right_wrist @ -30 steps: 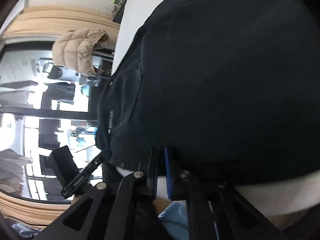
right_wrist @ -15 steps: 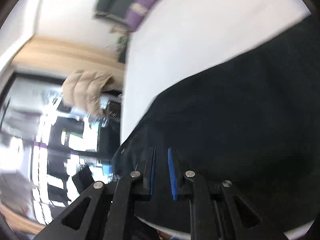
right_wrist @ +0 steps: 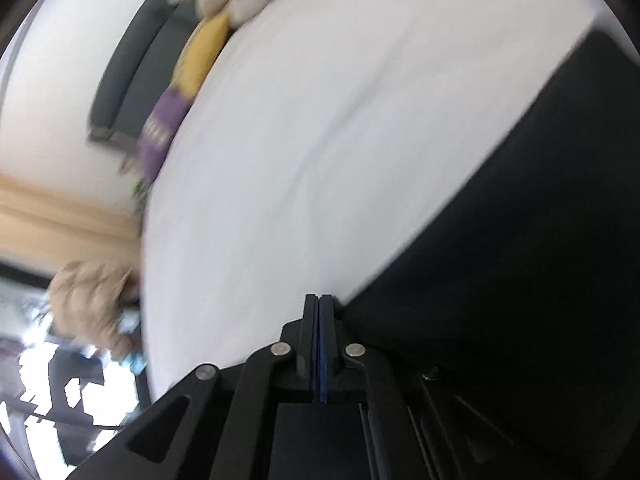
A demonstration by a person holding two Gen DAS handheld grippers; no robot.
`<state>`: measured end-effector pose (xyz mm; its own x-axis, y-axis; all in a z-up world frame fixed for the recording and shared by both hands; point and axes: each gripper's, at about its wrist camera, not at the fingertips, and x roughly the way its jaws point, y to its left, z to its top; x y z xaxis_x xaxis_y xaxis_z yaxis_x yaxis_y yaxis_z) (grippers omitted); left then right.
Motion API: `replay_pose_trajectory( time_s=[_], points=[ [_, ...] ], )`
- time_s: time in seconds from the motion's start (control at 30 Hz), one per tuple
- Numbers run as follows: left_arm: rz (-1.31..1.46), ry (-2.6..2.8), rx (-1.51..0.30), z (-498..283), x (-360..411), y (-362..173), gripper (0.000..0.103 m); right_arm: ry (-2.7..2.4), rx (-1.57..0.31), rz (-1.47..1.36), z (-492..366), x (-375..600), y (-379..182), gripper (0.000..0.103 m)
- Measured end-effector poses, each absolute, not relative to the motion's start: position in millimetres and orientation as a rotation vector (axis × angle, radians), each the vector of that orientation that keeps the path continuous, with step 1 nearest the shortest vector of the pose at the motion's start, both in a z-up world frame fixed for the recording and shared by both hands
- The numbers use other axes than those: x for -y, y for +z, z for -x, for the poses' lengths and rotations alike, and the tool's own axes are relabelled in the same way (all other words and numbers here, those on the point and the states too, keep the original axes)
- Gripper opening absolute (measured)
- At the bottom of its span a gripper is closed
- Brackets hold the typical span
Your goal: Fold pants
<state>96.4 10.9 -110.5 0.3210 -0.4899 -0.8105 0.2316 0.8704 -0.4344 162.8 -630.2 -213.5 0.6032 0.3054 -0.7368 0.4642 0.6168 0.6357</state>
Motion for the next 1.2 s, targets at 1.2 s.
replay_pose_trajectory(
  time_s=[1.2],
  points=[
    [0.246,-0.430,-1.113,-82,-8,-92,0.016,0.309,-0.858,-0.992,-38,502,-173,0.009]
  ],
)
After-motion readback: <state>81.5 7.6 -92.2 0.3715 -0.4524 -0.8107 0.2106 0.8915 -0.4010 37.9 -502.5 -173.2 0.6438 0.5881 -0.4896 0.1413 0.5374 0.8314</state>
